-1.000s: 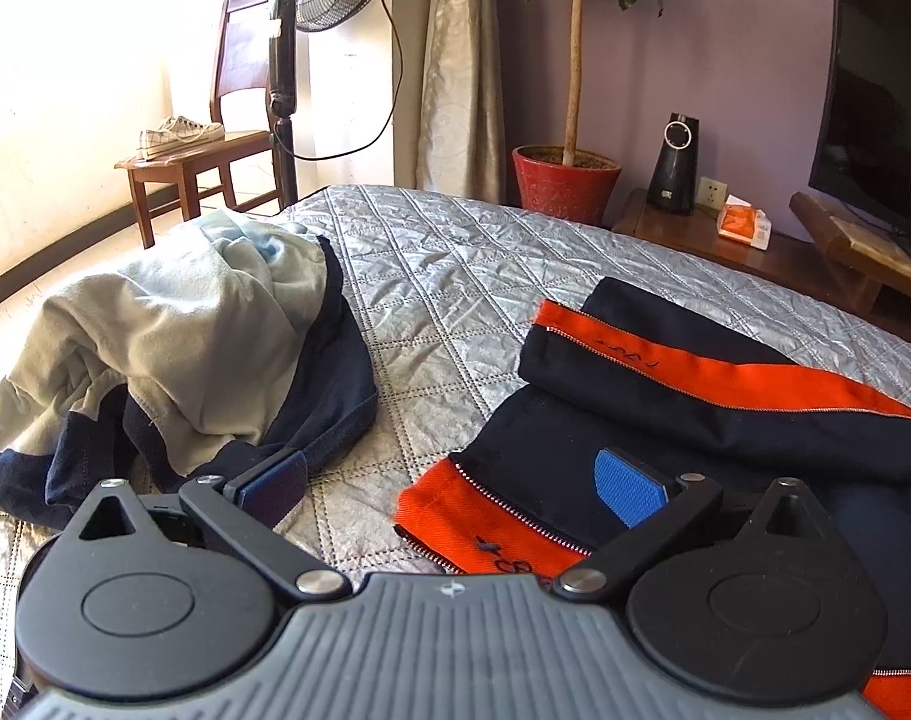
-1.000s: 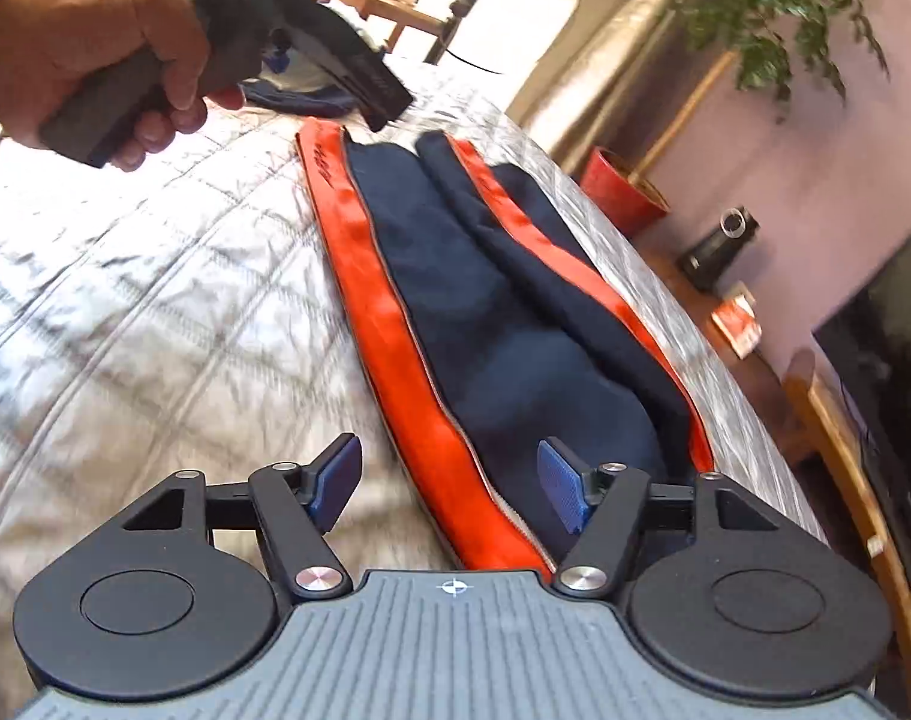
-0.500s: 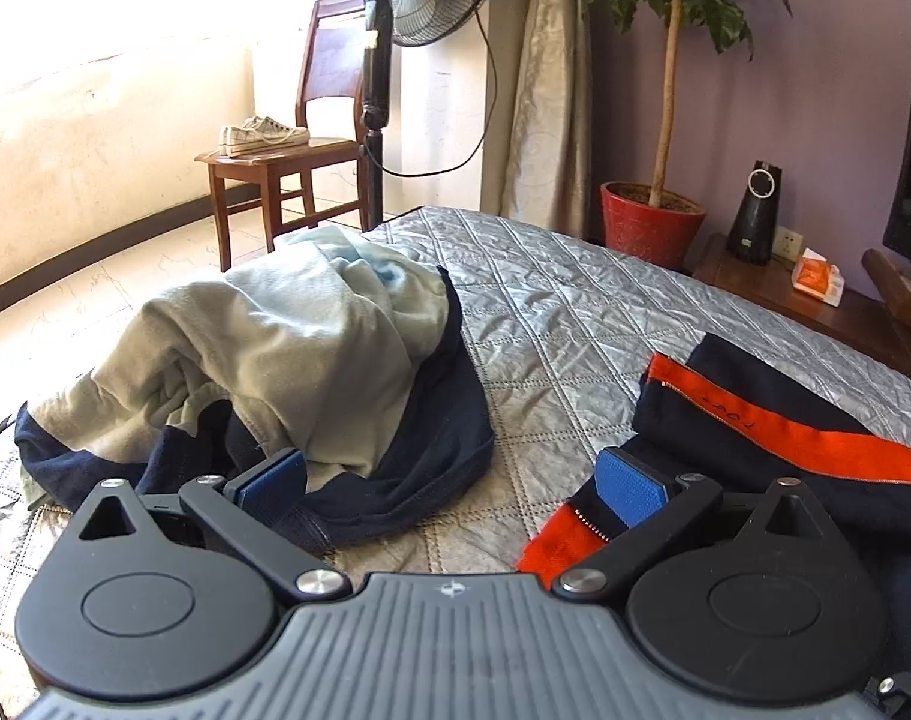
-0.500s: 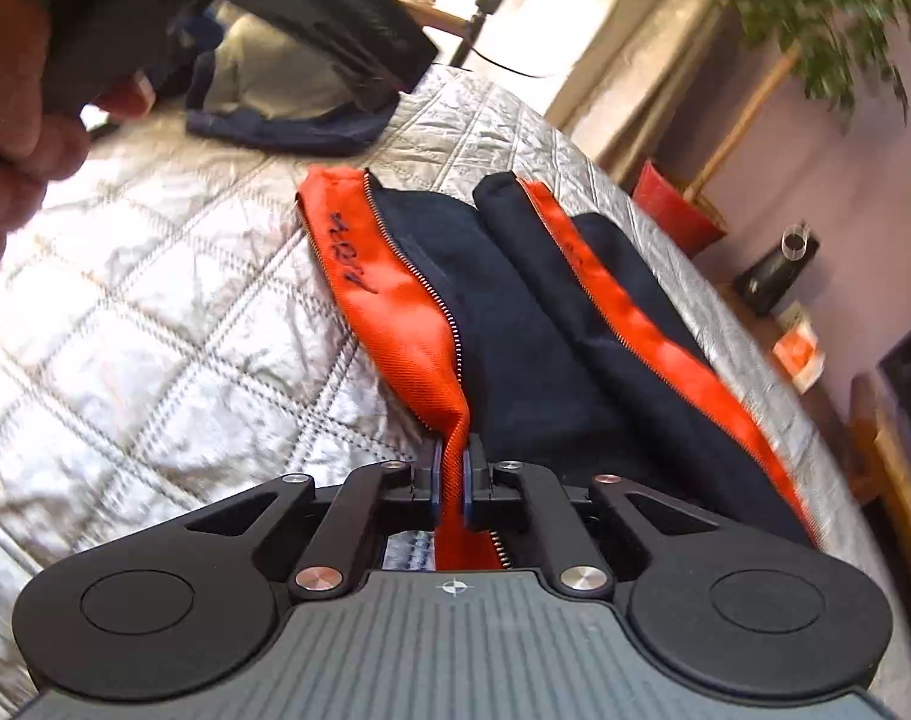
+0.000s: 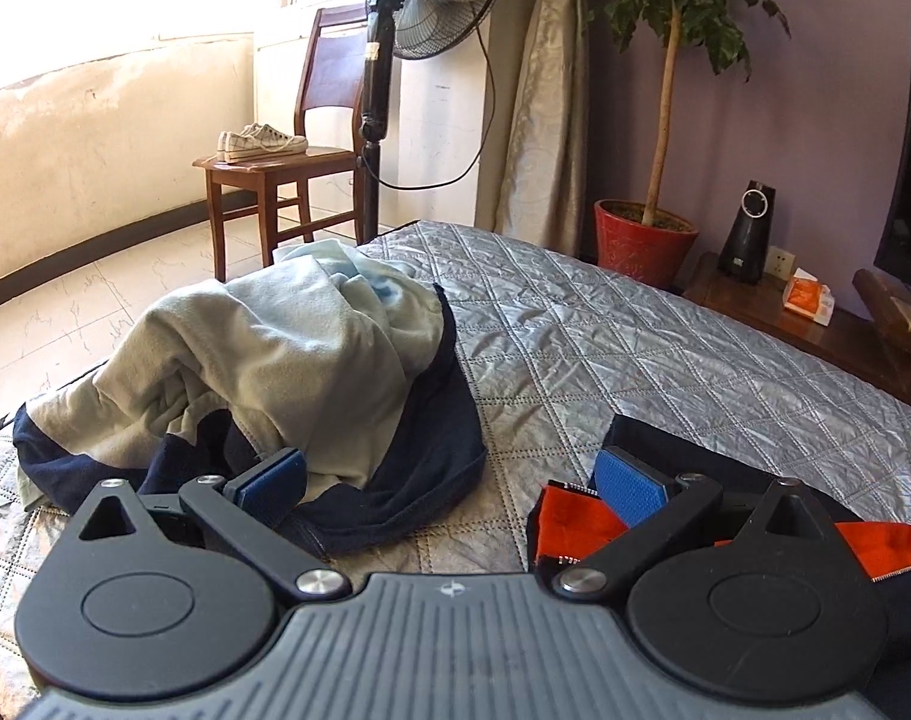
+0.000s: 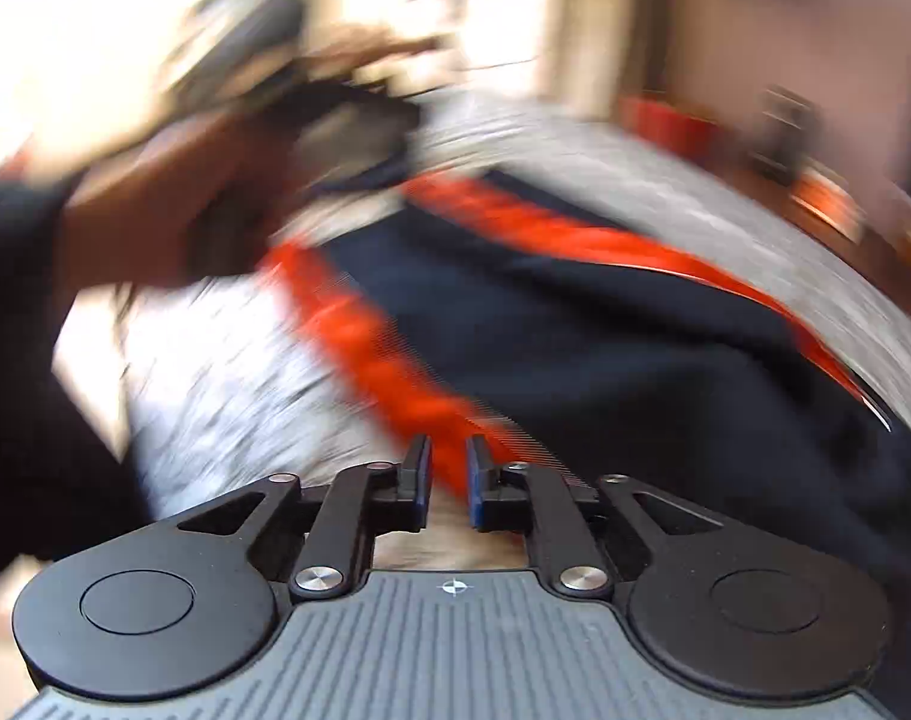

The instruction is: Fold clothes

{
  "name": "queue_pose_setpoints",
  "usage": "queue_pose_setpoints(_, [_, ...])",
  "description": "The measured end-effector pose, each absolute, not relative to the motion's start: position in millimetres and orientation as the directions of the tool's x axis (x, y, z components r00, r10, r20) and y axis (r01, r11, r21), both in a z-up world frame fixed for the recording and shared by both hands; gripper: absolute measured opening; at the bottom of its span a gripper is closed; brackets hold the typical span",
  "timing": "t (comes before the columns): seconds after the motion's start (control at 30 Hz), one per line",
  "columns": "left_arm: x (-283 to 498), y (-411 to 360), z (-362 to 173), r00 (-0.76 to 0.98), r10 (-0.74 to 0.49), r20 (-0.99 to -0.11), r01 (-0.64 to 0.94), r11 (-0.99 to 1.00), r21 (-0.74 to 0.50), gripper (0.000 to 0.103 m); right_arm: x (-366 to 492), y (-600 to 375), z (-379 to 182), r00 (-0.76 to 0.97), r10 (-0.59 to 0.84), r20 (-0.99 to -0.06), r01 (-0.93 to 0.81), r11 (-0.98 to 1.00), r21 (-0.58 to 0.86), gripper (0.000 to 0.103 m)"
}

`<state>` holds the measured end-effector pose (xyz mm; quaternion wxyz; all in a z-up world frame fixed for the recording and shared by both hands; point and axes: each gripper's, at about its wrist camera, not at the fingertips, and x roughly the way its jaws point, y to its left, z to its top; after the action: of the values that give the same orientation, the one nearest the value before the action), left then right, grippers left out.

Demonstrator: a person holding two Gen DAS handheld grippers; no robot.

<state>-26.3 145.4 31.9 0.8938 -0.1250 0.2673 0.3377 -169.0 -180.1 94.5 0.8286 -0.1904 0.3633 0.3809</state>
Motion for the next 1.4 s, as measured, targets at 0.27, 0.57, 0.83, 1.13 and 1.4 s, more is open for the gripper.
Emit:
queue_pose_setpoints(0.27, [-19.0, 130.1, 28.1, 0.658, 0.498, -0.565, -0.616, 0.787, -0.023, 0.102, -119.8, -362.4, 115.4, 0.716, 0.241, -0.655, -0.049, 0.954, 0.297, 0.073])
queue_pose_setpoints(0.57, [0.5, 101.5, 17.5, 0.673, 0.434, -0.599, -0.530, 0.848, 0.019, 0.102, 29.1, -382.0, 116.8, 0.542, 0.385, -0.747, -0.032, 0.897, 0.440, 0.083])
queue_pose_setpoints(0.83, [11.2, 78.0, 7.9, 0.690, 0.375, -0.619, -0.436, 0.898, 0.058, 0.102, 60.3, -341.3, 72.5, 0.473, 0.398, -0.786, -0.115, 0.912, 0.393, 0.069])
queue_pose_setpoints(1.13, [25.9, 41.8, -20.3, 0.617, 0.322, -0.718, -0.271, 0.944, 0.190, 0.103, 75.9, -296.3, 132.5, 0.757, 0.133, -0.640, -0.272, 0.955, -0.122, 0.009])
queue_pose_setpoints(1.4, [18.3, 43.0, -14.0, 0.639, 0.316, -0.702, -0.274, 0.946, 0.176, 0.102, 58.0, -287.4, 129.5, 0.690, 0.185, -0.699, -0.328, 0.942, -0.074, 0.015])
